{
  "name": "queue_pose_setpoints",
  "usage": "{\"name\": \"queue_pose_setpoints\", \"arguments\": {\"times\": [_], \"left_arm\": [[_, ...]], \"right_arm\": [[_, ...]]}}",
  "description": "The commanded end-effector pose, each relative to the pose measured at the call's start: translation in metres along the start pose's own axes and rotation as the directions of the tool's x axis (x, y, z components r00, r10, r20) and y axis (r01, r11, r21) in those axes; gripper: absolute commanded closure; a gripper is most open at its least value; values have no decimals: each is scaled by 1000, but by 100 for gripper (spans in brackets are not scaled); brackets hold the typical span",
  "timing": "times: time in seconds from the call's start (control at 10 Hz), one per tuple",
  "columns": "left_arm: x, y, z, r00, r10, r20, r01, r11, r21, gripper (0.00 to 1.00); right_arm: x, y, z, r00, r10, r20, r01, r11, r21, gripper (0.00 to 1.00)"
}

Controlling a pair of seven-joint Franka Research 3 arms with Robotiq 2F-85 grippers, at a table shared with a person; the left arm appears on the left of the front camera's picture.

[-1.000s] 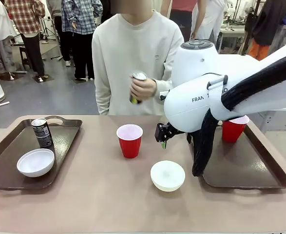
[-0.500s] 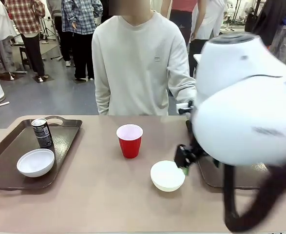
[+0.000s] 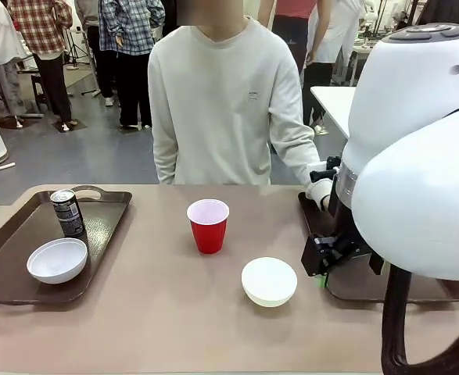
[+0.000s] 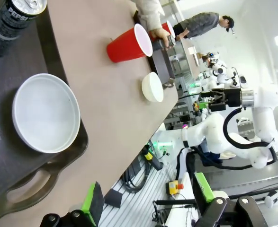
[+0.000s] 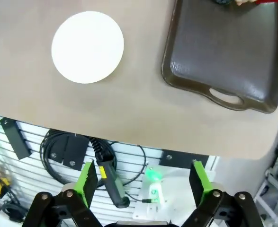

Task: Prepare tableware on both trays.
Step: Pick up a Picnic Bowl from the table and place it on a Handle tray.

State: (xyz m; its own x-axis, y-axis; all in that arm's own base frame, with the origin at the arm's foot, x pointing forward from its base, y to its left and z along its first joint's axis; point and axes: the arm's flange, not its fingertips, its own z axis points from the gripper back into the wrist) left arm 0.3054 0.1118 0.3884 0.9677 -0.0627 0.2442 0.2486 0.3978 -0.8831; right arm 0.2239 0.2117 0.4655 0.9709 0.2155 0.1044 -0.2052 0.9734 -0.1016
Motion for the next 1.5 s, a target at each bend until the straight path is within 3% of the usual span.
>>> {"name": "queue_pose_setpoints", "arguments": {"times": [0.0,0.3,0.5,0.9,1.4], "left_arm": [[0,0,1,1000,-16,12,17,1000,-19,0],[0,0,1,1000,-16,12,17,1000,-19,0],[0,0,1,1000,-16,12,17,1000,-19,0],[0,0,1,1000,-16,12,17,1000,-19,0],[0,0,1,1000,-16,12,17,1000,-19,0]], "right_arm": [[21,6,-6,1000,-19,-16,19,999,49,0],[59,13,-38,992,-126,-10,126,980,157,0],[81,9,-64,988,-157,8,153,973,171,0],[117,20,-106,982,-186,36,178,971,159,0],[126,28,-133,981,-190,-35,193,978,85,0]]}}
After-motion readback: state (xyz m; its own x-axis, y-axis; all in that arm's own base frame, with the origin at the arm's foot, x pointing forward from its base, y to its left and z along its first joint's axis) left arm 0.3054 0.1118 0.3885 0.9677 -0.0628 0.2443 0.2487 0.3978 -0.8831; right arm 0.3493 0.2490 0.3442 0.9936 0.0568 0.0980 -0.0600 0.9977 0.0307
